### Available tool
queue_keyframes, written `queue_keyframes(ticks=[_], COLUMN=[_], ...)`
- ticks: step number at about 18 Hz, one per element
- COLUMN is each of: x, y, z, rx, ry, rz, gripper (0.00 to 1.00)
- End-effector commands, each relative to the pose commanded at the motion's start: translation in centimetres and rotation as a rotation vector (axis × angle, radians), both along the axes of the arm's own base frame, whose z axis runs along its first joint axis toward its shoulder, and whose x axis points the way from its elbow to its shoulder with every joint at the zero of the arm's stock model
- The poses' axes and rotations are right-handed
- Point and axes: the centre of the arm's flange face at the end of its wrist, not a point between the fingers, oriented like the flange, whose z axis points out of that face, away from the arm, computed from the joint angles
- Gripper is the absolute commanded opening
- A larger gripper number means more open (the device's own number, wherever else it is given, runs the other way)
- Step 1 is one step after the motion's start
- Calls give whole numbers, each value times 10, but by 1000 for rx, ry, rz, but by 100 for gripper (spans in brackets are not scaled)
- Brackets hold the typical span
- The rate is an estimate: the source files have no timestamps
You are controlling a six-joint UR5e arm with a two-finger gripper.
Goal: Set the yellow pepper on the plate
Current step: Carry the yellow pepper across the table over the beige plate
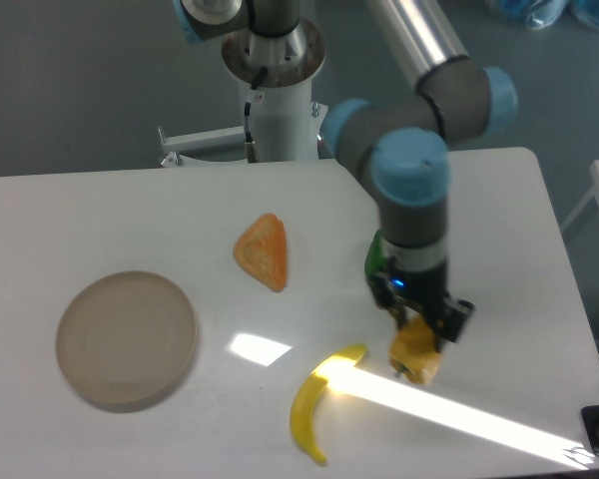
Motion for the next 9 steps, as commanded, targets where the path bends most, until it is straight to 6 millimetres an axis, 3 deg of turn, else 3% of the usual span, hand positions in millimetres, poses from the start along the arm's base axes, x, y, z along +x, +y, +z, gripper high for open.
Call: queue_keyframes(ticks=[6,9], x=[115,154], y=[-6,2], z=[-11,-14], rx=[17,49], ry=[-112,-208], rz=[106,131], gripper=[39,39])
